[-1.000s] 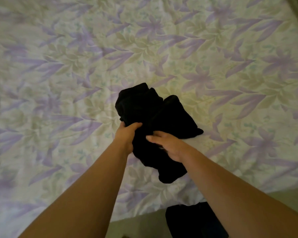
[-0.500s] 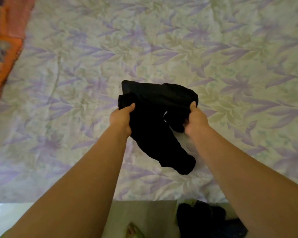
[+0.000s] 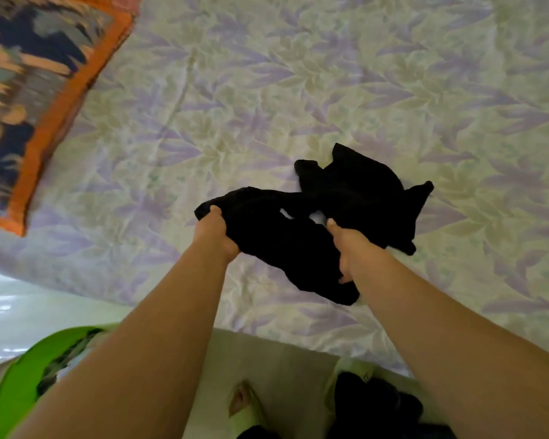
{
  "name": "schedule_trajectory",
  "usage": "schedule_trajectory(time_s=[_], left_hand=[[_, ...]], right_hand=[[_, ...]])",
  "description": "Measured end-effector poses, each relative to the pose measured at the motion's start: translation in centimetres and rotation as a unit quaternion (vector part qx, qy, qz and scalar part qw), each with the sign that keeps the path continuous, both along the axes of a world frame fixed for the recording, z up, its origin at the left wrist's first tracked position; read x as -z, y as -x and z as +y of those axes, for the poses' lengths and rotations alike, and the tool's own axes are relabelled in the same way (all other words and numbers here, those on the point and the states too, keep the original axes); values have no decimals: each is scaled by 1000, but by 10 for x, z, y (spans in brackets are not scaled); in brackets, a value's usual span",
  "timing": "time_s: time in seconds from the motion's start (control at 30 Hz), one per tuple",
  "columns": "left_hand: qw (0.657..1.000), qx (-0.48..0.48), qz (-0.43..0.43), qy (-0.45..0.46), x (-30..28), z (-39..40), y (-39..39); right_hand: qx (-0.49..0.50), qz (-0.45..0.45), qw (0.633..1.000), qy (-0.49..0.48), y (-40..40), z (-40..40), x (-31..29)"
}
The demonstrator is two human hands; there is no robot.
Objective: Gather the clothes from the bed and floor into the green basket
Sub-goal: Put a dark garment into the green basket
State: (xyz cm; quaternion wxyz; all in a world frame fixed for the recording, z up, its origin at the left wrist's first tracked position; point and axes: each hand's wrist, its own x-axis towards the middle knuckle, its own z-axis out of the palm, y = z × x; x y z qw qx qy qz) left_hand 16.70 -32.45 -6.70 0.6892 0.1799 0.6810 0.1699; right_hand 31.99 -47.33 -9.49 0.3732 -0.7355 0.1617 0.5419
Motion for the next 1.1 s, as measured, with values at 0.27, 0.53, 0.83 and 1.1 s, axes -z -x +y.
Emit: schedule_trajectory(time_s=[0.27,0.53,0.83,1.1], left_hand=[[996,-45,-68,44,-5,-12,63],[998,-32,-14,47,36,-27,215],[996,-58,-63,34,35,-42,398],[977,-52,206,-10,83,-71,550]], right_hand=[[5,252,946,-206,95,56,-6],[-67,178,957,-219,218,92,-11],[-312,179,921,-147,410,118,-3],[-498,86,862,-31,535,100,63]])
